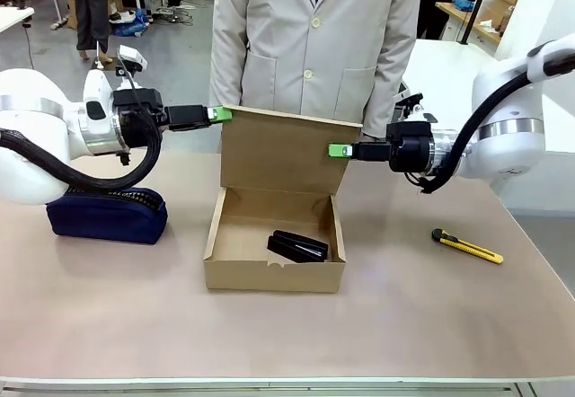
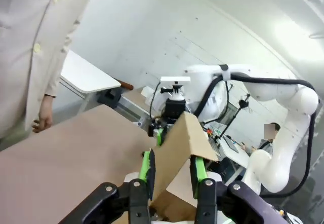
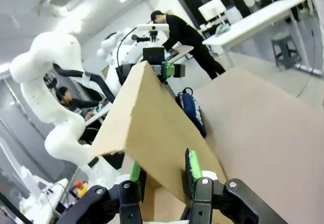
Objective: Pack the item into the box.
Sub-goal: Close the Mailer Box.
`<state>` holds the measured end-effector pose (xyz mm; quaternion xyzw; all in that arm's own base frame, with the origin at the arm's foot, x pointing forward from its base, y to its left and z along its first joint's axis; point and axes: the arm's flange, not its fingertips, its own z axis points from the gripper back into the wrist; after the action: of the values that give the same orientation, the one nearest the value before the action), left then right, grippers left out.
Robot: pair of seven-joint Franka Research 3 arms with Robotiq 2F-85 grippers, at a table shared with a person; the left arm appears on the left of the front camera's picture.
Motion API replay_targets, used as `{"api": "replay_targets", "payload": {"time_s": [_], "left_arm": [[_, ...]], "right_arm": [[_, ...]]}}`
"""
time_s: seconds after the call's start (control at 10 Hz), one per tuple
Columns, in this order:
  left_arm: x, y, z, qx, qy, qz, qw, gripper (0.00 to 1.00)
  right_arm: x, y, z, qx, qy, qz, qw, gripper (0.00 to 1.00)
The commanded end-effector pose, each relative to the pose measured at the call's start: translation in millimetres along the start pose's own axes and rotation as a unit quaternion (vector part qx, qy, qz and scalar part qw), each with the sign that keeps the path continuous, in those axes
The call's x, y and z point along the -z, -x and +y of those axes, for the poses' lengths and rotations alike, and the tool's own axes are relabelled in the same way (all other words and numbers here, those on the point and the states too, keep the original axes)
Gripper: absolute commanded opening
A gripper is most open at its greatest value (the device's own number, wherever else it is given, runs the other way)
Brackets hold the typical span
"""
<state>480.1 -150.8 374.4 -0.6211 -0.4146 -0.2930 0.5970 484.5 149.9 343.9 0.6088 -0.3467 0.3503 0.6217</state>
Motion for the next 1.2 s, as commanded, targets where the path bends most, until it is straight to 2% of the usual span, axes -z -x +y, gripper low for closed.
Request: {"api": "replay_targets", "payload": {"time_s": [0.0, 0.2, 0.4, 0.7, 1.1], "left_arm": [[-6.4, 11.8, -1.4, -0.005, 0.021, 0.028, 0.999, 0.40], [-6.8, 14.5, -0.5, -0.011, 0.023, 0.052, 0.998, 0.40], [-6.8, 13.7, -2.4, 0.002, 0.018, 0.047, 0.999, 0.40], [-9.0, 22.3, -13.1, 0.047, 0.024, 0.043, 0.998, 0.40], [-18.6, 44.2, -24.6, 0.093, 0.020, 0.082, 0.992, 0.40]], "right_arm": [[-3.5, 0.7, 5.5, -0.059, 0.000, -0.019, 0.998, 0.44], [-4.1, -0.9, 13.2, -0.084, -0.008, -0.021, 0.996, 0.44], [-3.9, 0.9, 14.3, -0.088, -0.022, -0.017, 0.996, 0.44], [4.4, 7.7, 24.2, -0.122, -0.052, 0.010, 0.991, 0.44], [4.2, 24.1, 35.4, -0.147, -0.047, 0.016, 0.988, 0.44]]}}
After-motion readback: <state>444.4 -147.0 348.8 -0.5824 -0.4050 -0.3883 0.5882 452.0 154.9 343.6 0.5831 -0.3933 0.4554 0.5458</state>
